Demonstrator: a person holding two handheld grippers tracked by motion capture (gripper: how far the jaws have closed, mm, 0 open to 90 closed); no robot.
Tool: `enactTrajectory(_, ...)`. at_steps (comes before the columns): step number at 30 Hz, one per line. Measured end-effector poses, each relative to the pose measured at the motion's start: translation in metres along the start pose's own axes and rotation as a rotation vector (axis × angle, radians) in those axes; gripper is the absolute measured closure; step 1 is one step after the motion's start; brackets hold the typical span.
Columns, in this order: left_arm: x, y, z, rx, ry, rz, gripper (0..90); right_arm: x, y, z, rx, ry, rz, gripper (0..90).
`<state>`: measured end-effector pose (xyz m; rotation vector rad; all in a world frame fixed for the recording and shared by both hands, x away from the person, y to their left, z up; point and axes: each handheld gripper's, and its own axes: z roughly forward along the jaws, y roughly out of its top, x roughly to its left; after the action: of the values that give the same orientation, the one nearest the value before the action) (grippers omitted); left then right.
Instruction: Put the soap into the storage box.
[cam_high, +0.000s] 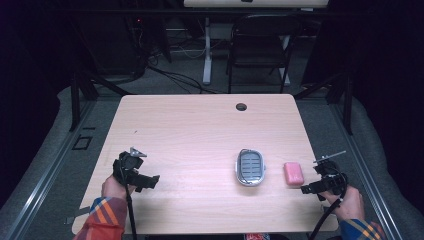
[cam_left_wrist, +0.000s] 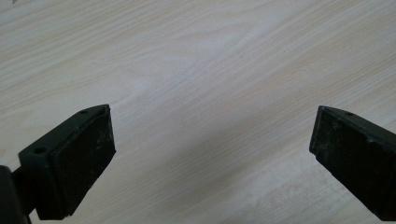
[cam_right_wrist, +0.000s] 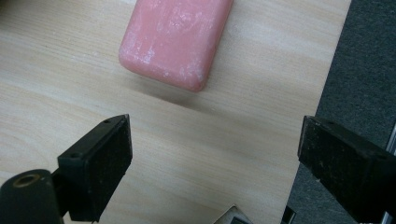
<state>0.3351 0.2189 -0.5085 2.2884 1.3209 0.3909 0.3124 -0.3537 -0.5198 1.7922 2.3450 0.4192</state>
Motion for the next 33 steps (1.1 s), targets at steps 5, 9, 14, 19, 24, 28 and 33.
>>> enactTrajectory(5, -0.001, 0.001, 0.001, 0.002, -0.007, 0.006, 0.1, 0.000, 0.000, 0.001, 0.000, 0.001, -0.004, 8.8)
enactTrajectory(9, 0.000, 0.001, 0.001, -0.007, -0.013, -0.002, 0.0, -0.001, 0.002, 0.002, 0.011, 0.007, 0.001, 8.5)
enactTrajectory(14, -0.001, 0.002, -0.001, -0.017, -0.026, 0.014, 0.1, 0.002, 0.004, 0.003, 0.006, 0.010, 0.022, 7.7)
enactTrajectory(19, -0.001, 0.002, 0.000, -0.016, -0.038, 0.015, 0.0, 0.004, 0.005, 0.000, -0.009, 0.018, 0.030, 4.6)
enactTrajectory(24, -0.002, 0.003, 0.000, -0.014, -0.039, 0.014, 0.1, 0.008, 0.010, -0.004, -0.030, 0.037, 0.041, 3.3)
enactTrajectory(28, -0.003, 0.003, 0.000, -0.014, -0.036, 0.022, 0.0, 0.010, 0.015, -0.003, -0.042, 0.035, 0.035, 1.9)
enactTrajectory(33, -0.004, 0.003, 0.000, -0.012, -0.034, 0.027, 0.0, 0.018, 0.022, -0.003, -0.038, 0.022, 0.018, 0.0)
